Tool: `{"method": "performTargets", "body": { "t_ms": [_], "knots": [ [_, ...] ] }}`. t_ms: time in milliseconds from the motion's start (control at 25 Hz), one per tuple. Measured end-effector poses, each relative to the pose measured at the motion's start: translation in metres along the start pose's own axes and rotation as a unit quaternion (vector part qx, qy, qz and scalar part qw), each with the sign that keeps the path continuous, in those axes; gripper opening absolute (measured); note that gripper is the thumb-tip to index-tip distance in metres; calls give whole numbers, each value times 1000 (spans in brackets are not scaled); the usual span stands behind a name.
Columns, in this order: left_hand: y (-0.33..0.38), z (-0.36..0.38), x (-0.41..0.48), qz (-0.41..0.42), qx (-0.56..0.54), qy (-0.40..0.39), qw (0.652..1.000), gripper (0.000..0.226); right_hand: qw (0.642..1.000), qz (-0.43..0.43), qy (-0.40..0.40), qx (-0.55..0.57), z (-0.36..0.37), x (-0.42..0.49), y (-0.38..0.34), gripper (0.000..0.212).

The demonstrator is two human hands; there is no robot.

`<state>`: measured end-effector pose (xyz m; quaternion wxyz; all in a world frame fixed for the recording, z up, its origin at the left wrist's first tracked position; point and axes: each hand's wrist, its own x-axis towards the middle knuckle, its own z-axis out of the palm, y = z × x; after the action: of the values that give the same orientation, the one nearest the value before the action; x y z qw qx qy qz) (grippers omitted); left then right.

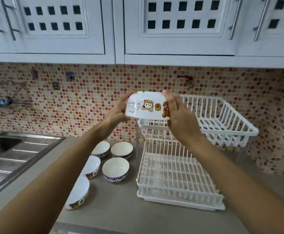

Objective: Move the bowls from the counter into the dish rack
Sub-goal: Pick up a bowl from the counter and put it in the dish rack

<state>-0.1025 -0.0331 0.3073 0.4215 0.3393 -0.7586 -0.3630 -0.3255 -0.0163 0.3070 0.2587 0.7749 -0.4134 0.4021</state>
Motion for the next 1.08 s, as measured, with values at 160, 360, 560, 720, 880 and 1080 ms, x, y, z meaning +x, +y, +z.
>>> {"method": "performTargets", "body": {
  "t_ms": [160,360,560,720,880,1080],
  "knots": [
    [14,-4,52,-9,16,-76,997,69,998,2,-11,-70,1,13,37,48],
    [7,2,109,4,155,-96,983,106,992,66,-77,-76,18,29,74,60],
    [-26,1,156,6,215,-119,969,73,931,194,-276,139,30,24,110,92],
    [-46,12,175,2,239,-165,957,71,895,291,-247,232,43,24,126,91],
    [-60,29,196,15,373,-170,912,74,869,297,-333,214,62,30,150,88],
    [-77,45,218,-33,442,-188,877,88,837,311,-398,212,80,41,165,90]
  ]
}}
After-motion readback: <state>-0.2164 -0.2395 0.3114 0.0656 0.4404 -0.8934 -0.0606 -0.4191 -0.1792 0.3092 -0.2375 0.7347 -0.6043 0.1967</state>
